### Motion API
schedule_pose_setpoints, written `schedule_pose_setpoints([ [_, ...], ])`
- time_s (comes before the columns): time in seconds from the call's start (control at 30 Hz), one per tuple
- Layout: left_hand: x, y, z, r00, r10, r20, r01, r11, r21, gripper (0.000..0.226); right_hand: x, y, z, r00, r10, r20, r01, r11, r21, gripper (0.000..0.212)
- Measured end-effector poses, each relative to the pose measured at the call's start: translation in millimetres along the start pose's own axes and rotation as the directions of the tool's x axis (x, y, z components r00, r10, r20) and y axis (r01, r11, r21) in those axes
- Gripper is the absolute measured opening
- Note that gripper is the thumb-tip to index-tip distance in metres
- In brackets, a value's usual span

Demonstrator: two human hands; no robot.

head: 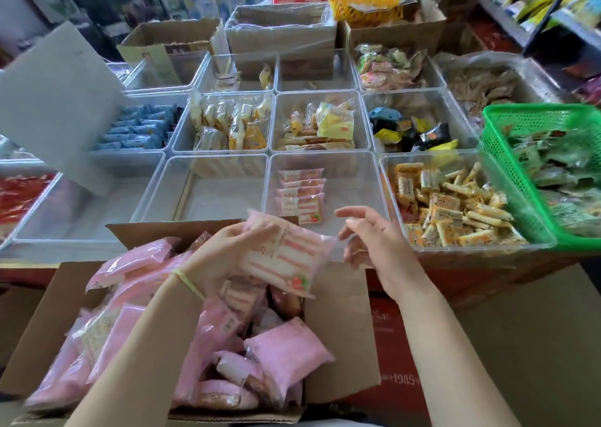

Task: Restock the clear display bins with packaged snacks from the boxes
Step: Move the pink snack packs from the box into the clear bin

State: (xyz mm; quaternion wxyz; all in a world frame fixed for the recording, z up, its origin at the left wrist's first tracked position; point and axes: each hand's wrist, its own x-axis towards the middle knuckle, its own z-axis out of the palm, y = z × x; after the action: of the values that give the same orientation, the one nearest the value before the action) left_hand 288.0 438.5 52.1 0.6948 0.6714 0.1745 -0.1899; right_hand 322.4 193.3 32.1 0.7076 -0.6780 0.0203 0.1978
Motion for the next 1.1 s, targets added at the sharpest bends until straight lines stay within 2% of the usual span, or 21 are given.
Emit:
schedule_pose_setpoints([
  [0.03,5,1,3,0.999,-0.032,-0.007,0.031,0.992,-0.123,0.035,3,0,-4,0.998,-0.031,-0.054,0.025,0.994,-0.103,0.016],
  [0.07,10,2,9,0.999,-0.033,-0.02,0.029,0.984,-0.174,0.038,6,0,-7,0.998,-0.045,-0.046,0.037,0.987,-0.154,0.022],
  [0.13,19,4,20,0.999,-0.005,-0.05,-0.006,0.973,-0.229,0.04,9,0,-7,0.998,-0.041,0.048,0.046,0.992,-0.114,0.037],
  [0.17,23,6,26,0.998,0.007,-0.062,-0.022,0.969,-0.244,0.04,11,-1,-6,0.996,-0.05,0.07,0.056,0.995,-0.088,0.038],
  [0.3,40,19,42,0.998,0.052,-0.033,-0.059,0.969,-0.241,0.05,28,-3,-7,0.99,-0.132,-0.053,0.129,0.99,-0.065,0.025],
  [0.33,45,24,43,0.995,0.091,-0.051,-0.099,0.976,-0.195,0.048,35,-4,-11,0.986,-0.142,-0.081,0.138,0.989,-0.058,0.025],
  [0.43,68,42,36,0.957,0.246,-0.154,-0.232,0.967,0.105,0.026,59,-11,-25,0.975,-0.17,-0.142,0.156,0.982,-0.102,0.02],
  [0.57,111,63,20,0.929,0.324,-0.178,-0.26,0.915,0.307,0.006,103,-13,-35,0.953,-0.232,-0.197,0.196,0.962,-0.189,0.015],
  [0.67,150,61,9,0.925,0.327,-0.192,-0.21,0.864,0.458,0.005,140,-1,-33,0.949,-0.226,-0.218,0.176,0.958,-0.227,0.01],
  [0.8,193,42,-1,0.915,0.297,-0.271,-0.097,0.817,0.568,0.006,179,33,-28,0.969,-0.102,-0.226,0.042,0.966,-0.257,0.006],
  [0.97,227,17,-14,0.951,0.042,-0.307,0.194,0.692,0.696,0.003,206,68,-15,0.974,0.11,-0.197,-0.15,0.968,-0.203,0.005],
  [1.1,243,5,-20,0.949,-0.028,-0.315,0.282,0.529,0.801,0.018,222,100,-2,0.955,0.248,-0.165,-0.278,0.941,-0.194,0.007],
])
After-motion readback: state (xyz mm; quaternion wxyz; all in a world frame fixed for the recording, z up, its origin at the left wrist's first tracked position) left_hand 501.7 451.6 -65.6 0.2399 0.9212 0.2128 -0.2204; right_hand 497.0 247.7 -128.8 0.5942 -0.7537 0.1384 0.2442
